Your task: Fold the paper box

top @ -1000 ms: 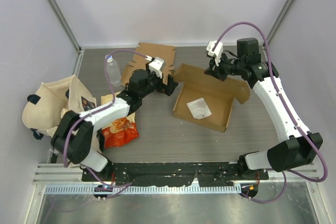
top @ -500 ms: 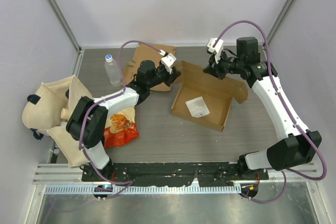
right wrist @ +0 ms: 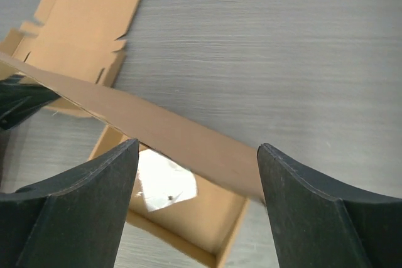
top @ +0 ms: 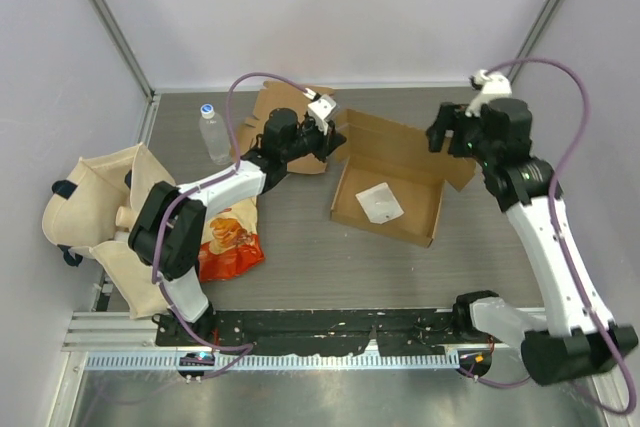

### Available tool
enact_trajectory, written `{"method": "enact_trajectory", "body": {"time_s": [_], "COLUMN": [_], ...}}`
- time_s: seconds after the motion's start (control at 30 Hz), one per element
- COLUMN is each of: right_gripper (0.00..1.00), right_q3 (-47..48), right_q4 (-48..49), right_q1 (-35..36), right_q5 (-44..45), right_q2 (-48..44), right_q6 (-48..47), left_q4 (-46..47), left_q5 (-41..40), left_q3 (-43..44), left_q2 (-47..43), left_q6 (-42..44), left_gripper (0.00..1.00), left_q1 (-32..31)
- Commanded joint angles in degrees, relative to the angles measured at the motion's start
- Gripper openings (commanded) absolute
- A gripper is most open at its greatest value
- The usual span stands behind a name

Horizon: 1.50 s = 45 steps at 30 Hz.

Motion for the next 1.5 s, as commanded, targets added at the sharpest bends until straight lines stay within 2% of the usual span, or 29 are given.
{"method": "enact_trajectory", "body": {"time_s": [0.0, 0.1, 0.17, 0.23, 0.37, 0.43, 0.53, 0.67, 0.83, 0.93, 0.97, 1.03, 1.07, 1.1, 1.13, 1.2, 1.23, 1.27, 1.3, 1.33, 1.47], "right_gripper": [0.82, 0.81, 0.81, 0.78, 0.66, 0.65, 0.64, 0.68, 0.67, 0.57, 0.40, 0.26, 0.03, 0.01, 0.01, 0.01, 0.01, 0.01, 0.01, 0.01, 0.01], "right_q3": [-7.9, -13.2, -16.4, -19.7, -24.5, -28.6, -33.8, -35.8, -34.2, -33.9, -33.7, -33.2, -33.1, -33.5, -33.7, -33.2, -33.1, -33.0, -32.0, -31.1, -28.9], "right_q4": [0.2, 2.1, 5.1, 6.8, 11.2, 13.5, 19.2, 26.3, 25.8, 26.1, 26.1, 26.3, 26.3, 26.2, 26.7, 25.9, 25.3, 26.7, 26.6, 25.4, 19.3], "right_q1": [-4.5, -6.5, -7.9, -8.3, -8.4, -8.4, -8.4, -8.4, -8.6, -8.7, -8.7, -8.7, -8.7, -8.6, -8.6, -8.5, -8.4, -8.3, -7.7, -7.3, -7.0], "right_q5": [8.2, 13.6, 14.1, 10.4, 3.5, 0.4, -5.1, -0.1, 1.0, -3.1, -4.7, -7.7, -7.8, -5.3, -3.6, 3.6, 8.3, 8.3, 9.3, 13.9, 17.9], "right_q2": [-11.1, -17.5, -22.8, -25.6, -28.7, -30.0, -28.6, -25.9, -21.9, -20.3, -19.8, -18.6, -18.5, -18.2, -18.4, -19.2, -19.4, -19.2, -19.0, -17.9, -15.1], "right_q6": [8.1, 9.2, 10.8, 11.0, 8.6, 6.4, 1.8, -0.7, -4.5, -4.3, -3.3, 5.3, 7.7, 14.0, 16.1, 20.6, 25.0, 25.5, 26.0, 29.1, 35.9], "left_q4": [-5.8, -7.6, -9.1, -11.6, -13.6, -13.5, -14.2, -14.2, -15.3, -16.5, -17.0, -17.2, -16.7, -15.9, -14.2, -12.6, -11.8, -12.0, -12.2, -13.3, -14.2], "left_q5": [0.7, 0.0, -0.8, -1.6, -1.3, -1.2, -0.6, 0.1, 0.1, -0.1, -0.5, -2.8, -4.0, -8.5, -10.9, -17.0, -22.6, -26.3, -28.4, -30.9, -35.0], "left_q3": [4.1, 4.3, 4.5, 6.4, 7.6, 7.5, 8.3, 7.8, 8.1, 9.0, 9.5, 10.4, 10.4, 9.8, 9.2, 7.0, 6.3, 6.1, 6.1, 6.3, 5.5], "left_q2": [0.0, -0.3, -0.3, 0.2, 0.7, 0.7, 0.9, 0.6, 0.6, 1.2, 1.2, 1.7, 1.7, 1.3, 0.9, -0.3, -1.1, -1.3, -1.2, -1.0, -0.3], "left_q6": [-4.3, -4.1, -4.3, -4.4, -4.2, -4.2, -4.1, -3.3, -2.0, -2.7, -3.1, -7.7, -10.3, -12.9, -17.8, -20.4, -22.3, -23.2, -24.5, -25.6, -28.6], "left_gripper": [0.00, 0.00, 0.00, 0.00, 0.00, 0.00, 0.00, 0.00, 0.00, 0.00, 0.00, 0.00, 0.00, 0.00, 0.00, 0.00, 0.00, 0.00, 0.00, 0.00, 0.00], "left_q1": [0.8, 1.1, 1.3, 1.6, 1.6, 1.6, 1.6, 1.6, 1.5, 1.6, 1.5, 1.6, 1.4, 0.8, 0.2, -2.9, -4.2, -5.2, -6.8, -7.3, -8.9]}}
